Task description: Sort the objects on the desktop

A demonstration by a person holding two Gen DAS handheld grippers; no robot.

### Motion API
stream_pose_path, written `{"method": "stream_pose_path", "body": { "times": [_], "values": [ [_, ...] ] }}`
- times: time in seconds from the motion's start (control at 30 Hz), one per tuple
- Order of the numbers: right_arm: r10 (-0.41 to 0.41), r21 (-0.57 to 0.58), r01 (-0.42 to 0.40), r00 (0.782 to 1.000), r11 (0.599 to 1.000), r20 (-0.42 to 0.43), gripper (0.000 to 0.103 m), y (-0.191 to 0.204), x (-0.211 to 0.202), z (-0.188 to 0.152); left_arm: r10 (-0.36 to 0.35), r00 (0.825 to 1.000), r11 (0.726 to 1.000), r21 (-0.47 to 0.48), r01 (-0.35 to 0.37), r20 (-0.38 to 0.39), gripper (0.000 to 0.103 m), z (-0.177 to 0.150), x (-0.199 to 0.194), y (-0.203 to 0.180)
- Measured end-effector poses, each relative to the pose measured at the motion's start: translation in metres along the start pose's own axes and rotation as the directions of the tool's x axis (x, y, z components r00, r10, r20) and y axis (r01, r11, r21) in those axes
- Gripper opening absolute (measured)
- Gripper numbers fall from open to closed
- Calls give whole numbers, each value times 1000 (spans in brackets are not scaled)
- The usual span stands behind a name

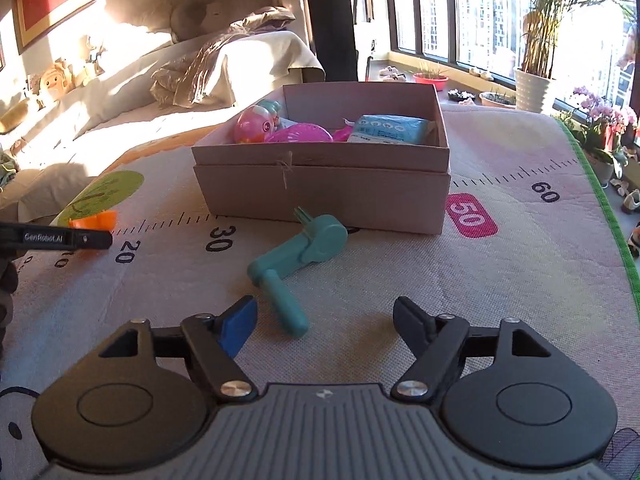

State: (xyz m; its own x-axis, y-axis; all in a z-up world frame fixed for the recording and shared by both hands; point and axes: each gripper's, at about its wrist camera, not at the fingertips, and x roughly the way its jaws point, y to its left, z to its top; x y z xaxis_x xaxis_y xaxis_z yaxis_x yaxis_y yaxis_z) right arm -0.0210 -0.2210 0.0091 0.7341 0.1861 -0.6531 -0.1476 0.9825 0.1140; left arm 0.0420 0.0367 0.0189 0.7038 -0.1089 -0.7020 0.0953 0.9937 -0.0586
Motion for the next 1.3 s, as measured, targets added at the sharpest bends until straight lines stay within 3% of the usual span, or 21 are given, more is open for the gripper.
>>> {"method": "stream_pose_path", "body": {
  "times": [0.17,0.27,0.33,0.4,0.5,0.6,0.7,0.83,0.97,1.1,1.3],
  "values": [
    [8,23,-8,1000,1000,6,89,-4,-3,-3,-124,992,989,79,124,-3,55,-22,-13,-44],
    [10,43,-10,1000,999,6,99,-7,-4,-5,-127,992,986,107,126,6,73,-28,-14,-57],
    [20,57,-20,1000,998,4,103,-9,-3,-5,-123,992,986,113,122,3,77,-29,-13,-60],
    [18,58,-18,1000,998,3,103,-9,-2,-5,-122,992,986,118,121,4,79,-29,-11,-59],
    [3,52,-1,1000,999,-24,103,-6,1,-3,-120,993,987,108,119,4,90,-31,-10,-58],
    [-44,-15,43,996,999,-73,103,5,7,1,-118,993,987,115,116,13,94,-34,-10,-57],
    [-55,-62,51,996,997,-66,103,11,10,0,-120,993,986,122,117,17,97,-37,-12,-56],
    [-37,-16,37,999,999,6,103,7,1,0,-115,993,985,128,111,21,102,-42,-13,-53],
    [-109,47,104,988,993,105,103,-3,-7,5,-112,994,986,129,109,19,103,-42,-13,-53],
    [-172,126,160,980,979,96,95,-16,-2,4,-97,995,985,145,95,11,103,-42,-12,-56],
    [-170,220,151,983,964,66,91,-32,4,2,-128,991,975,183,130,-24,103,-38,-12,-52]
  ]
}}
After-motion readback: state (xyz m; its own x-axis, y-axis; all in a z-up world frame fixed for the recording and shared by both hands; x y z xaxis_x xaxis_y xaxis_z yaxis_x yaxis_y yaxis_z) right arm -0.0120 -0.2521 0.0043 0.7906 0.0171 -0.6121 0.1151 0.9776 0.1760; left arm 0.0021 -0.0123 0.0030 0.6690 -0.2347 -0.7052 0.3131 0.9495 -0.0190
